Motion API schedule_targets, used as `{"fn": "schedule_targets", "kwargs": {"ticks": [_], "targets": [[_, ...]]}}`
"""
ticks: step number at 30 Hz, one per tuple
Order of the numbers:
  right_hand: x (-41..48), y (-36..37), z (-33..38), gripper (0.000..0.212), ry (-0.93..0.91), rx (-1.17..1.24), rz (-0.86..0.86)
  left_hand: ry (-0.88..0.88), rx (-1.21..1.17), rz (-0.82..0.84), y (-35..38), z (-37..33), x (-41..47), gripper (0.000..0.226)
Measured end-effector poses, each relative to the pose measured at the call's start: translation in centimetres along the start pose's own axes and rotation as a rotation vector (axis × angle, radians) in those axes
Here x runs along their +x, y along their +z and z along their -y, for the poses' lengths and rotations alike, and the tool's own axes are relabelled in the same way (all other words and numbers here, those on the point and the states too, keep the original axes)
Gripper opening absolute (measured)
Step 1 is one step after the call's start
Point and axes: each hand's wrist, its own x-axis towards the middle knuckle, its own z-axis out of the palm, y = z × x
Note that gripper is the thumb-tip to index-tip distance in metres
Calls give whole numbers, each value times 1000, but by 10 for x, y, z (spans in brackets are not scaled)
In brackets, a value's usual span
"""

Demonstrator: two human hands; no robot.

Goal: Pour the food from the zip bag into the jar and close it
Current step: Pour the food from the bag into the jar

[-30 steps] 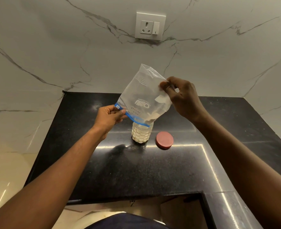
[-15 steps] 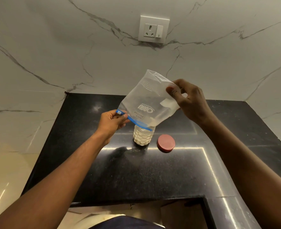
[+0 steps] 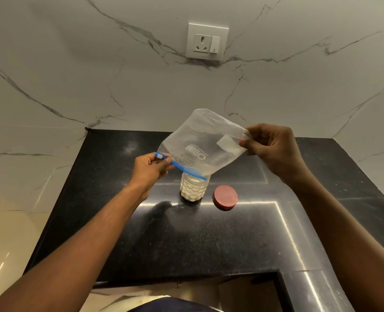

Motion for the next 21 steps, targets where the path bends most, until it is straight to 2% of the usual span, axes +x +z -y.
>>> {"fn": "schedule_targets", "kwargs": {"ticks": [4,10,14,16,18,21], "targets": [[1,-7,-3,31,-25,-53,1,0,15,0,-2,0,1,16],[2,-14,-11,15,-10,-75,-118,7,42,-2,-1,-1,3,16],[5,-16,-10,12,-76,-162,-166,8,57,-7,-2,-1,4,15],[7,-16,-10,18,-72,-181,-146,2,48,-9,-3,0,5,15],[7,-14,-12,34,-7,-206,-41,-2,46,-5,-3,2,5,15],[4,-7,-17,48,72,-127,45,0,55,-7,-3,2,7,16]]}}
